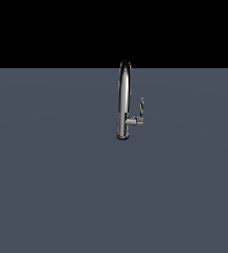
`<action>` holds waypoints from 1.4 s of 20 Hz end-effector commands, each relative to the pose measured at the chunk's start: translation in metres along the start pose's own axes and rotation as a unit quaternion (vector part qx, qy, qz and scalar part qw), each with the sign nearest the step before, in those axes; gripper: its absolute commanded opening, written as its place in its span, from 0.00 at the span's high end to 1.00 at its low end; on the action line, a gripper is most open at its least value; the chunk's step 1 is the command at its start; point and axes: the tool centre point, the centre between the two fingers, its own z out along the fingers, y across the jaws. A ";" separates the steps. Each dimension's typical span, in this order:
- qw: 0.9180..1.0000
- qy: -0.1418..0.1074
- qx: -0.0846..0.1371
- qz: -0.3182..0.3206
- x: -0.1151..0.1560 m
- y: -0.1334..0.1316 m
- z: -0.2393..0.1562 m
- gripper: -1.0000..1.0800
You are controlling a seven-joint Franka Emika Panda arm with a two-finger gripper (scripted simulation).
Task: Turn on the faucet by rotating a designated handle.
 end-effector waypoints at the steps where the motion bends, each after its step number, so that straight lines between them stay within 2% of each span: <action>1: 1.000 -0.016 0.017 0.018 0.016 0.000 0.000 1.00; 8: 0.994 -0.062 0.066 0.068 0.062 0.002 0.004 1.00; 15: 0.980 -0.110 0.117 0.119 0.107 0.009 0.012 1.00; 22: 0.957 -0.160 0.170 0.172 0.153 0.020 0.027 1.00; 28: 0.928 -0.205 0.218 0.220 0.193 0.033 0.045 1.00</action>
